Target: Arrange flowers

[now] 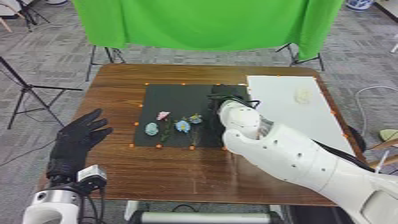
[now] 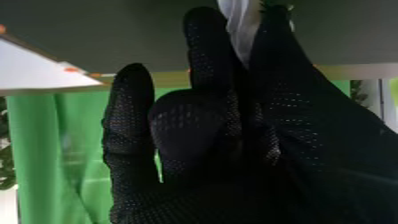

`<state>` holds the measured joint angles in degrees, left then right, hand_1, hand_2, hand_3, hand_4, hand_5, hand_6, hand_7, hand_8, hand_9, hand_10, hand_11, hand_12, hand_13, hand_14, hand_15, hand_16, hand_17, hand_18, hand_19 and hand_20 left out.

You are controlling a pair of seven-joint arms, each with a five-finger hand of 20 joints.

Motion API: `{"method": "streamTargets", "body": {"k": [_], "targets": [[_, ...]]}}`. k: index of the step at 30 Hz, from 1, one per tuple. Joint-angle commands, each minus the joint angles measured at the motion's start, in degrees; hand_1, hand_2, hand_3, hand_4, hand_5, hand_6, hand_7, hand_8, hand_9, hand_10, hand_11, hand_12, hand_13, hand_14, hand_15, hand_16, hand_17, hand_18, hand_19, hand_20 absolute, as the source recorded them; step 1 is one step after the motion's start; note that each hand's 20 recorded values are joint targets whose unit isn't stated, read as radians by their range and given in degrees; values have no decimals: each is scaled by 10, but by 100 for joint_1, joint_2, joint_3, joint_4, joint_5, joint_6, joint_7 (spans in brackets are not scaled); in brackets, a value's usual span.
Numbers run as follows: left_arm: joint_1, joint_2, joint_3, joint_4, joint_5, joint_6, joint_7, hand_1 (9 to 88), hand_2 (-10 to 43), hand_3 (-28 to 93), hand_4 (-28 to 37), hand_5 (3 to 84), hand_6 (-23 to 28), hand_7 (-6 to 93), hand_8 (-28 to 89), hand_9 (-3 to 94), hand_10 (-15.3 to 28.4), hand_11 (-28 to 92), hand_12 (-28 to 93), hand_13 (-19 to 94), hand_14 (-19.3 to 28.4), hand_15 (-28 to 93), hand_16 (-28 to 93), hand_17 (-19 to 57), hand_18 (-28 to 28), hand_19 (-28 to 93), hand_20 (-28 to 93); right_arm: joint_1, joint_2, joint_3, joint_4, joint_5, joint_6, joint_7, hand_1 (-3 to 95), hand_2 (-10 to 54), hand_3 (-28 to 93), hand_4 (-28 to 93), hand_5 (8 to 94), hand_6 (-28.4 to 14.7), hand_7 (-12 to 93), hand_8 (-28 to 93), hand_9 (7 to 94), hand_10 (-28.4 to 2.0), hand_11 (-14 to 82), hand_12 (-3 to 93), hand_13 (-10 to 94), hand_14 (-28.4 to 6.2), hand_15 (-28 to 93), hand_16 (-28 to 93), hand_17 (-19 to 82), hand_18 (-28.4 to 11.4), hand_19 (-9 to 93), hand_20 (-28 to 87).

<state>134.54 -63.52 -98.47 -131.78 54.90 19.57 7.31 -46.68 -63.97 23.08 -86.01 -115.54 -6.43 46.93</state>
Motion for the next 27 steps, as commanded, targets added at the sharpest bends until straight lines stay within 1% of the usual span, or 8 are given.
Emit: {"method": "streamTargets", "body": {"k": [1, 3, 5, 7, 14, 22, 24, 27], "targets": [[57, -53, -8, 18, -10, -66, -84, 255, 70, 825, -180, 416, 123, 135, -93, 362, 201, 312, 81, 282, 265, 577, -117, -69, 240, 681, -79, -263, -179, 404, -184, -16, -513, -59, 440, -95, 851, -283, 676, -23, 333, -52, 780, -115, 236, 284, 761, -55, 809, 126, 333, -206, 932, 131], [84, -63, -12, 13, 1, -58, -91, 255, 71, 824, -181, 416, 123, 136, -93, 361, 201, 313, 80, 282, 265, 577, -117, -69, 240, 681, -77, -376, -236, 623, -258, -31, -874, -90, 415, -95, 862, -283, 666, -24, 318, -58, 745, -129, 296, 240, 752, -59, 814, 121, 323, -209, 932, 134], [89, -63, -8, 11, -3, -47, -102, 256, 70, 824, -182, 416, 123, 135, -93, 361, 200, 313, 80, 282, 265, 577, -118, -69, 240, 680, -76, -417, -246, 702, -313, -96, -975, -119, 386, -95, 874, -283, 655, -23, 301, -96, 707, -146, 360, 183, 740, -66, 821, 114, 313, -212, 932, 134], [112, -61, -15, 5, 1, -50, -108, 255, 70, 825, -182, 416, 123, 135, -93, 361, 200, 314, 79, 281, 265, 577, -118, -69, 240, 680, -75, -433, -251, 781, -367, -34, -1078, -122, 370, -95, 886, -283, 642, -27, 298, -166, 683, -156, 376, 166, 729, -70, 828, 111, 306, -215, 932, 137], [134, -63, -14, 1, 7, -44, -122, 255, 70, 825, -182, 416, 123, 134, -92, 360, 200, 315, 78, 281, 263, 577, -118, -69, 240, 678, -72, -488, -300, 1028, -554, 46, -1286, -151, 325, -95, 888, -282, 599, -52, 283, -173, 634, -179, 388, 165, 700, -83, 843, 107, 288, -224, 932, 143], [201, -58, -24, -18, 2, -6, -98, 256, 69, 825, -180, 415, 123, 134, -92, 358, 199, 315, 77, 279, 263, 577, -118, -70, 240, 678, -69, -672, -468, 1363, -761, -60, -1970, -209, 296, -95, 884, -277, 583, -66, 270, -165, 610, -195, 387, 162, 685, -97, 854, 99, 279, -234, 932, 155], [217, -59, -34, -28, 1, -1, -91, 256, 70, 824, -180, 415, 123, 134, -92, 358, 199, 315, 76, 279, 263, 577, -119, -70, 240, 677, -69, -712, -480, 1405, -770, -123, -2102, -224, 290, -95, 881, -274, 585, -69, 269, -161, 607, -198, 385, 162, 681, -101, 857, 96, 278, -237, 932, 159], [225, -62, -36, -28, 4, -11, -102, 256, 70, 824, -180, 415, 123, 134, -92, 358, 199, 315, 76, 279, 262, 577, -119, -70, 240, 677, -68, -699, -408, 1314, -772, -119, -1967, -189, 292, -95, 874, -270, 633, -63, 281, -160, 607, -200, 379, 161, 679, -103, 860, 91, 275, -238, 932, 161]]}}
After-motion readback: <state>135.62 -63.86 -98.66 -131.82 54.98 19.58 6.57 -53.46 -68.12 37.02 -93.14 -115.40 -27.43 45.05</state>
